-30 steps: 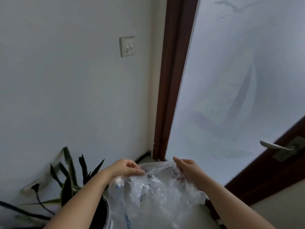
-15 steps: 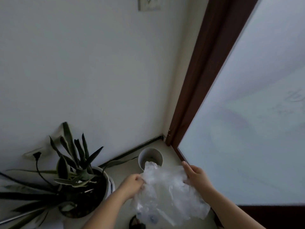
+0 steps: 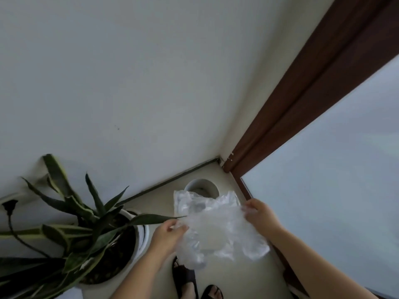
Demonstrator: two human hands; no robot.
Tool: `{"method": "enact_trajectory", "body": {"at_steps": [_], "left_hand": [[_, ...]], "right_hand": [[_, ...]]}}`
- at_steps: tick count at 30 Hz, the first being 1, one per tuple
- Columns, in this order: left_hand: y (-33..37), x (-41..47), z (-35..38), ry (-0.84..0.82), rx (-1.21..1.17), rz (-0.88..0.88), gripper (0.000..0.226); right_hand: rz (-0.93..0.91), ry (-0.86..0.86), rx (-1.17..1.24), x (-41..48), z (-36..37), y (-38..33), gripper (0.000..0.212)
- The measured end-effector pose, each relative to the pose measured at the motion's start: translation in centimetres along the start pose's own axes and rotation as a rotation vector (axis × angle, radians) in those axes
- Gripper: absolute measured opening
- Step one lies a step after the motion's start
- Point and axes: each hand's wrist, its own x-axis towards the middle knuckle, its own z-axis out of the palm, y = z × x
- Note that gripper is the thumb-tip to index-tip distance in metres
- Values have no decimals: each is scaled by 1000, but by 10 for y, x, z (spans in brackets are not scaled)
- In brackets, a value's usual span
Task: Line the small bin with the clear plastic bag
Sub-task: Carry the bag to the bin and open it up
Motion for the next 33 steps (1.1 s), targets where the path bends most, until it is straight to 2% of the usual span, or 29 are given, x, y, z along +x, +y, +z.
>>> {"method": "enact_trajectory", "body": {"at_steps": [2,4,7,9,11,13,18,19,21,25,28,33], "left_hand": [[1,15,-7,-26,-115,-53,22],[2,29,-11,-89,-209,-94,22],[3,52,-8,-133,-382,-159,22],[4,64,-2,-101,-486,-210,25],[3,76,5,-65,-547,-243,24],[4,86,14,-12,-506,-277,25],[1,119,38,34,-526,-339,13],[-3,128,41,56,-535,-339,18],[-13,147,47,94,-516,-302,27],[-16,181,58,77,-438,-196,16],[-25,212,67,153,-431,-108,18],[-38,259,69,112,-503,-5,25]], "right_hand": [[37,81,-17,15,1,4,9],[109,120,101,28,3,5,25],[273,-2,461,47,11,4,29],[318,-92,583,59,18,5,26],[324,-117,566,73,27,9,25],[326,-136,503,88,33,13,23],[329,-349,500,123,35,25,25],[318,-390,470,131,33,28,29],[302,-454,380,144,26,34,37],[334,-527,310,172,21,50,60],[296,-509,250,196,34,63,78],[179,-521,400,237,77,79,66]]}}
